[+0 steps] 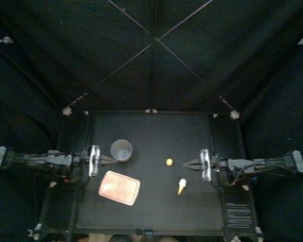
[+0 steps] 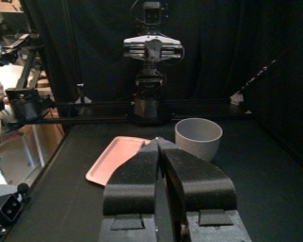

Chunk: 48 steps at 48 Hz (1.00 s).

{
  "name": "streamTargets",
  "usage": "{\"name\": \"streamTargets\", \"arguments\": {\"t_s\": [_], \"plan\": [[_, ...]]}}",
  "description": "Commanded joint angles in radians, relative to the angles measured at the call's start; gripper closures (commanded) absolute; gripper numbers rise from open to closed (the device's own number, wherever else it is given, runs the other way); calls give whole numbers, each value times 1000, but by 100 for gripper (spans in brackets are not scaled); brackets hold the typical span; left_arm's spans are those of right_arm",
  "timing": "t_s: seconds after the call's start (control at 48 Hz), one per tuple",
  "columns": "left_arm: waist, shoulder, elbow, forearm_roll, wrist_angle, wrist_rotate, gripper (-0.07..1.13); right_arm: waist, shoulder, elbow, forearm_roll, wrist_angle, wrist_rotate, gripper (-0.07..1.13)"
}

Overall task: Pick the yellow can then place it on the pink plate
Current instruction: Pick the yellow can

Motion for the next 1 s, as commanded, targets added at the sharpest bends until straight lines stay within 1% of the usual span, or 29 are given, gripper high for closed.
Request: {"name": "streamTargets", "arguments": {"t_s": [0.021,0.167,0.292,0.396,0.458,0.583,0.688,0.708,0.729,0.75,0.792,0.833,0.875,1.0], "plan": [[2,12,-11,-2,0,0,98,-23,34,5,5,-2,0,96],[3,12,-12,0,0,3,98,-106,133,3,3,8,2,96],[5,12,-12,3,0,5,98,-193,249,-18,5,29,3,95],[5,12,-12,8,0,5,98,-233,337,-32,2,29,2,92],[5,12,-12,9,0,5,98,-249,390,-38,-3,26,0,86],[5,12,-14,9,0,5,98,-250,482,-54,2,2,0,61],[5,12,-12,9,0,5,98,-250,534,-66,11,-35,5,33],[6,12,-12,9,-2,5,98,-250,546,-71,20,-44,5,25],[6,12,-12,9,-2,5,98,-250,551,-72,25,-48,5,23],[5,12,-14,9,-2,5,98,-250,563,-77,38,-55,3,16],[6,12,-12,9,-3,5,98,-253,578,-83,57,-57,2,8],[6,12,-12,9,-2,5,98,-256,595,-89,77,-57,0,2],[5,12,-12,9,-3,5,98,-256,615,-92,86,-57,-2,-1],[6,12,-11,9,-2,5,98,-258,678,-92,106,-55,-2,0]]}}
